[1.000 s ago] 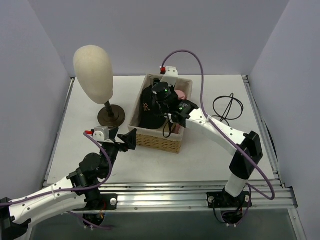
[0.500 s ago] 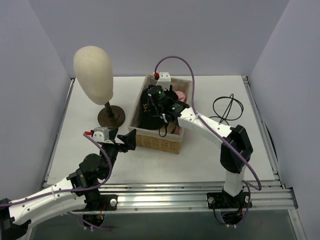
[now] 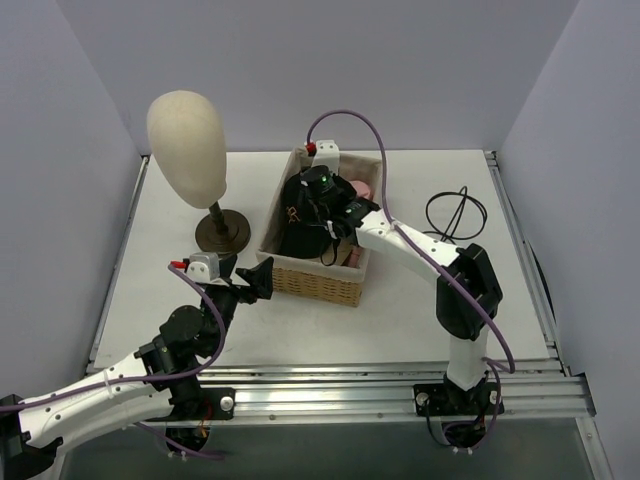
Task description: Stack the hats
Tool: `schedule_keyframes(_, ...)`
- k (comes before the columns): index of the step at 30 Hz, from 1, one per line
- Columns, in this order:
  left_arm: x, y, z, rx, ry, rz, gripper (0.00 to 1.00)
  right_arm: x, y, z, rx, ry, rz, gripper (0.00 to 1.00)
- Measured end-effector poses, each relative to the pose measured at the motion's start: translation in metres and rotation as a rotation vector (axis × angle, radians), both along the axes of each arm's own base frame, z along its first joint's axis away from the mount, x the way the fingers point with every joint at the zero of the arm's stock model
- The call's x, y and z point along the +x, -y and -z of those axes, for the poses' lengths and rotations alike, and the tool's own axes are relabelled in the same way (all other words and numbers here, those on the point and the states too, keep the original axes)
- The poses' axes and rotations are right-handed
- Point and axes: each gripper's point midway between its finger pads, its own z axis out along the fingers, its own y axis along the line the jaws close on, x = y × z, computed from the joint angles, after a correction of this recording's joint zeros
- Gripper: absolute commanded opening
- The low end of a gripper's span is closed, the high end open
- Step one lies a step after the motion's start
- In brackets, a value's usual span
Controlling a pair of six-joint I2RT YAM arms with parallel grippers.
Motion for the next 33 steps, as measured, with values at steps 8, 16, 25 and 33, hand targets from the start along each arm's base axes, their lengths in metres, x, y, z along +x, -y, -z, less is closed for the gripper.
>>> schedule_keyframes(8, 0.0, 0.001, 0.001, 0.005, -0.002, 0.0, 0.96, 0.003, -0.003, -0.001, 0.008, -0.003, -0.046, 0.27)
schedule_keyframes(16, 0.001, 0.002, 0.002, 0.009, -0.004, 0.0, 0.96, 0.005, -0.001, 0.0, -0.027, 0.002, -0.076, 0.0)
schedule_keyframes(25, 0.001, 0.002, 0.001, 0.005, -0.002, 0.0, 0.96, -0.002, 0.016, -0.067, -0.042, 0.105, -0.117, 0.0)
schedule_keyframes(33, 0.002, 0.004, 0.004, 0.018, -0.008, 0.0, 0.96, -0.041, 0.095, -0.215, 0.152, 0.372, -0.058, 0.0)
